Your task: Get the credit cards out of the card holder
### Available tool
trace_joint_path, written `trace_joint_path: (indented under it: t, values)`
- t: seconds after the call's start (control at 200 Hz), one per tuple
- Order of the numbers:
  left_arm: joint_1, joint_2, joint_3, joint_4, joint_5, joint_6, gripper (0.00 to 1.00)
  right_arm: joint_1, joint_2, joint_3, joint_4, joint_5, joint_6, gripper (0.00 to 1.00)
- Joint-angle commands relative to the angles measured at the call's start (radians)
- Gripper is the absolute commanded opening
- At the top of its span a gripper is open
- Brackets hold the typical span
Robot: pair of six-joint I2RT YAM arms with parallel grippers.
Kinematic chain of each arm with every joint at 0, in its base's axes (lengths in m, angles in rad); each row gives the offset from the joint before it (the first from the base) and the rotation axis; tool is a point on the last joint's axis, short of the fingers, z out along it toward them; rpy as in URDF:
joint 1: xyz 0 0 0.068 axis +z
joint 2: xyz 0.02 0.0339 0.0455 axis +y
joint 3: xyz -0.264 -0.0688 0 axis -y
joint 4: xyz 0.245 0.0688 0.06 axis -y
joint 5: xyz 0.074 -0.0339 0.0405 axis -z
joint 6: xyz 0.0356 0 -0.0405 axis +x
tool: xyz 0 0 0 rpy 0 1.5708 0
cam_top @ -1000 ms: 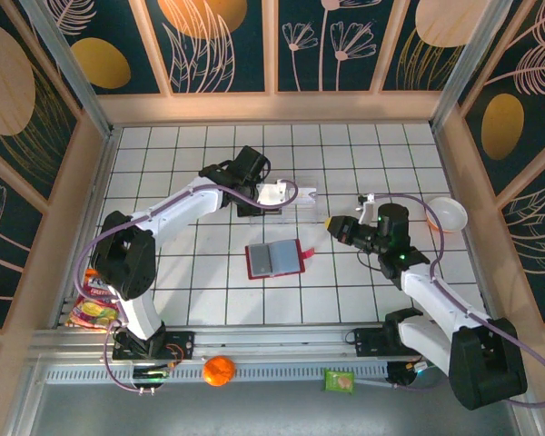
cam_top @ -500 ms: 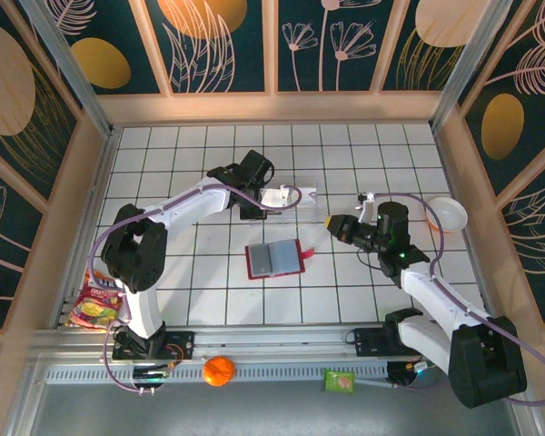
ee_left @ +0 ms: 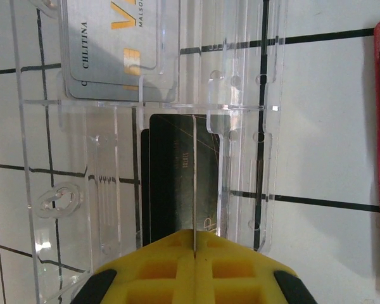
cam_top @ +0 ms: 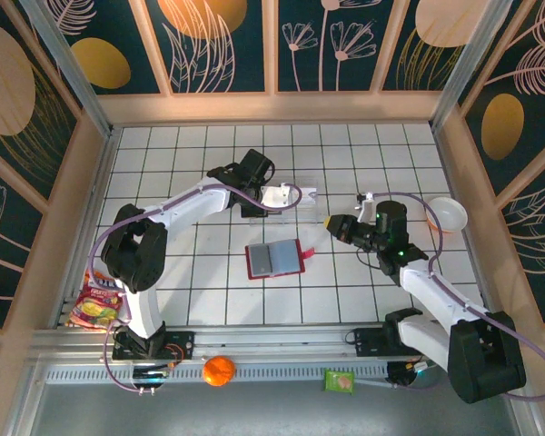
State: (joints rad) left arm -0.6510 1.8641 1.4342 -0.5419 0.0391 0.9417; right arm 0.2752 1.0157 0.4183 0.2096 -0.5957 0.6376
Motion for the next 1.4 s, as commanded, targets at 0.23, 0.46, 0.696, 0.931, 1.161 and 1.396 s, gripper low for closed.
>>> trace_joint_path:
  t: [0.23,0.46,0.696,0.931,1.161,1.396]
  values:
    - [0.005,0.036,-0.013,0.056,-0.061,0.000,0.00,-0.004,-0.002,0.020,0.009,0.002,0.002,0.09]
    - [0.002,0.032,-0.026,0.105,-0.099,-0.026,0.00,-0.004,0.002,0.016,0.022,-0.002,0.008,0.09]
    - [-0.006,0.021,-0.031,0.177,-0.156,-0.055,0.08,-0.004,0.001,0.012,0.026,-0.006,0.010,0.09]
    - [-0.008,0.011,-0.043,0.226,-0.177,-0.067,0.22,-0.002,-0.009,0.007,0.022,-0.003,0.010,0.10]
    - [-0.008,-0.009,-0.032,0.320,-0.244,-0.121,0.17,0.014,-0.007,0.020,-0.019,0.018,-0.010,0.15]
    - [0.024,-0.141,-0.037,0.524,-0.280,-0.415,0.23,0.182,0.046,0.096,-0.085,0.148,-0.083,0.29]
